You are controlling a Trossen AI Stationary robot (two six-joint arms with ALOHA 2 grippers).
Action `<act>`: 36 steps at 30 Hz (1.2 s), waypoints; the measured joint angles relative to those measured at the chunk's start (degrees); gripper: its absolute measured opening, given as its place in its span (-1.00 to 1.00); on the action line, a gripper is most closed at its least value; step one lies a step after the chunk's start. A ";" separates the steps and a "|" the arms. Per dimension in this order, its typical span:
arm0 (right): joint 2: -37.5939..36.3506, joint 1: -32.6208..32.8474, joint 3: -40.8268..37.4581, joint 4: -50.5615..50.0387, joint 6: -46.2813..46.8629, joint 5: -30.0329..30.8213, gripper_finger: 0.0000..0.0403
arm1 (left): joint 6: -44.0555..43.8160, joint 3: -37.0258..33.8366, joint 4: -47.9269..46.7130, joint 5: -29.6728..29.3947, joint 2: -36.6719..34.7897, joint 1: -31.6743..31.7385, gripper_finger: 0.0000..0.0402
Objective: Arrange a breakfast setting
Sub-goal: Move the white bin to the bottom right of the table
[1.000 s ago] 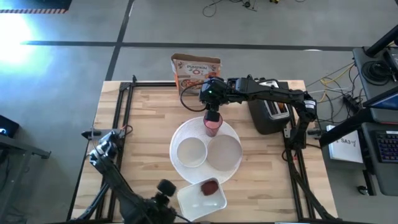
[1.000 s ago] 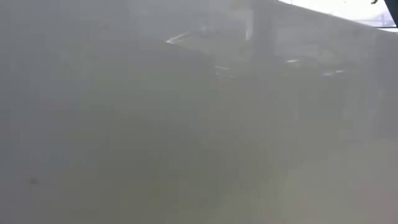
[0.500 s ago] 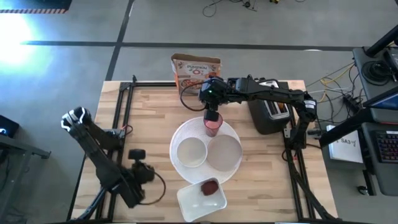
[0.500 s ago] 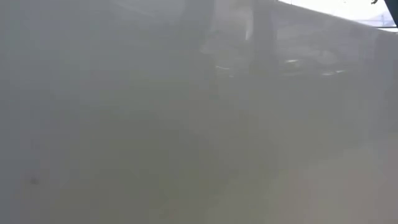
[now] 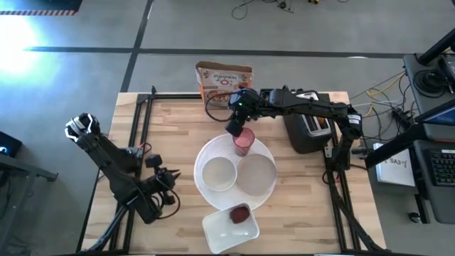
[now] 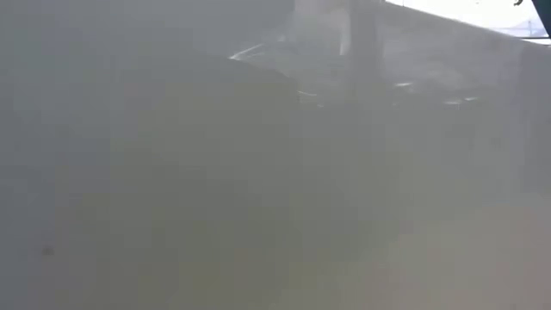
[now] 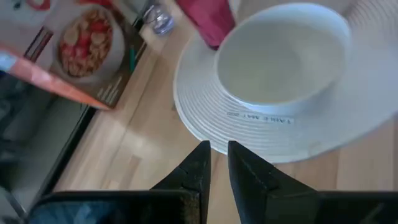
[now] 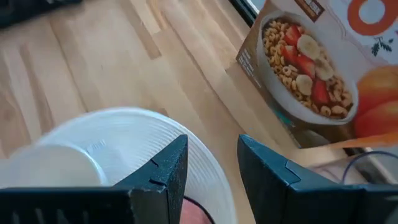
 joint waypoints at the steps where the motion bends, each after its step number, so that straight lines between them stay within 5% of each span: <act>1: 0.00 0.00 0.00 0.27 0.61 0.00 -0.35 | -1.52 0.00 -0.01 0.02 0.00 0.24 -0.81; 6: -0.01 0.02 0.00 2.19 4.97 -0.53 -0.35 | -6.14 -0.08 0.07 -2.79 0.00 0.41 -0.81; 14: -0.20 0.18 1.35 -3.88 21.18 -13.86 -0.34 | -13.16 -4.66 0.91 -5.46 0.00 0.41 -0.81; 25: -0.37 7.50 11.60 -26.18 35.77 -8.59 -0.39 | -20.97 -15.25 1.16 -2.20 -0.12 0.37 -0.81; 36: -0.15 20.85 8.36 -34.95 56.22 -6.00 -0.39 | -20.63 -14.73 0.78 -2.55 -0.24 0.42 -0.81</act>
